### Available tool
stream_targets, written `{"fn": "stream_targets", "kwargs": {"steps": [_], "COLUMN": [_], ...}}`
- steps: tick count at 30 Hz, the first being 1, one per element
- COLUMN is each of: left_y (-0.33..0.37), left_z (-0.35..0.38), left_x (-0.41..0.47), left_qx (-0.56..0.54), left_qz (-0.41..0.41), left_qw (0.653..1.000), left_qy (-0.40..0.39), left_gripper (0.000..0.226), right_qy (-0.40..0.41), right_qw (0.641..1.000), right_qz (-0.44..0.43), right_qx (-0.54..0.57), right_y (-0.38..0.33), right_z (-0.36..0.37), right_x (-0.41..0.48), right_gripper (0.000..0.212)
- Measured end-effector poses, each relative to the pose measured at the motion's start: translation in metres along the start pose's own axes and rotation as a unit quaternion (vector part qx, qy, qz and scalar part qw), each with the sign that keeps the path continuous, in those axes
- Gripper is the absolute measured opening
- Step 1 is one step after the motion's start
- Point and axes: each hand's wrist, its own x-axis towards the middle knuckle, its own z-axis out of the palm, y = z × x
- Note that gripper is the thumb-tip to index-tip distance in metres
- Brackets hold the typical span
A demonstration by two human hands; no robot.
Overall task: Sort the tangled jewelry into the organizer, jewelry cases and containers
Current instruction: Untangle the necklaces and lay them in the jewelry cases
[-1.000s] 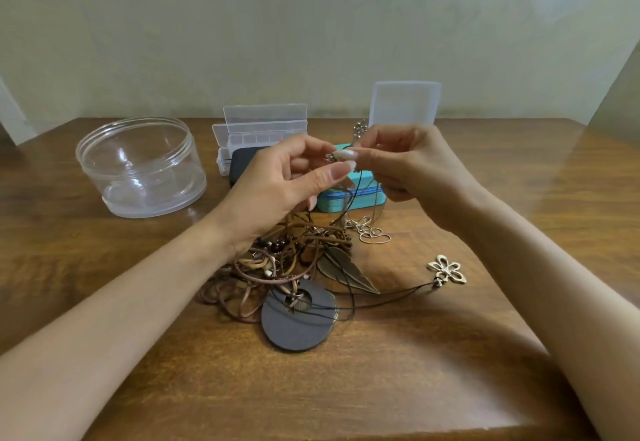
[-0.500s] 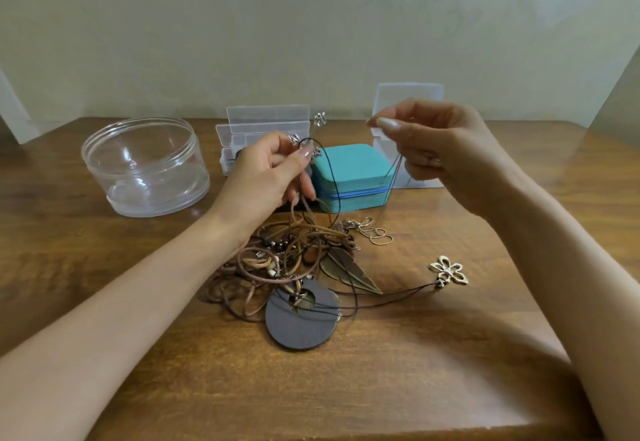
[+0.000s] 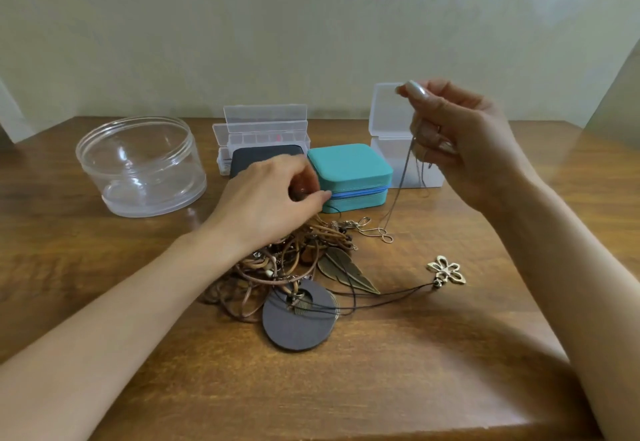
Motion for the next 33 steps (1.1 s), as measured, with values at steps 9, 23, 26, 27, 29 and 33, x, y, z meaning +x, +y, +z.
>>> {"fn": "stream_targets", "kwargs": {"steps": [9,23,26,27,29,33], "left_y": [0.010,0.038,0.032,0.028,0.019,0.006], "left_z": [-0.001,-0.002,-0.003,-0.003,-0.001,0.012], "left_x": [-0.007,0.029,0.041,0.045,0.057,0.074], "left_qx": [-0.176,-0.357,-0.305,-0.245,-0.065,0.141], "left_qz": [0.067,-0.003,0.002,0.020,0.045,0.023], "left_qw": [0.971,0.916,0.942,0.963,0.993,0.973], "left_qy": [-0.146,-0.183,-0.141,-0.113,-0.086,-0.181], "left_gripper": [0.011,0.016,0.010,0.018,0.048,0.098], "right_qy": [-0.018,-0.020,0.031,0.043,0.045,-0.017], "right_qw": [1.000,0.995,0.999,0.996,0.971,0.839], "right_qz": [0.004,-0.012,0.001,0.013,0.039,0.103], "right_qx": [-0.017,0.102,-0.006,-0.072,-0.232,-0.534], "right_y": [0.006,-0.003,-0.007,-0.006,-0.002,0.019], "right_z": [0.006,0.014,0.003,0.001,-0.003,-0.010], "right_x": [-0.003,-0.006,-0.005,-0.005,-0.002,0.003], "right_gripper": [0.013,0.013,0.018,0.020,0.022,0.021]}}
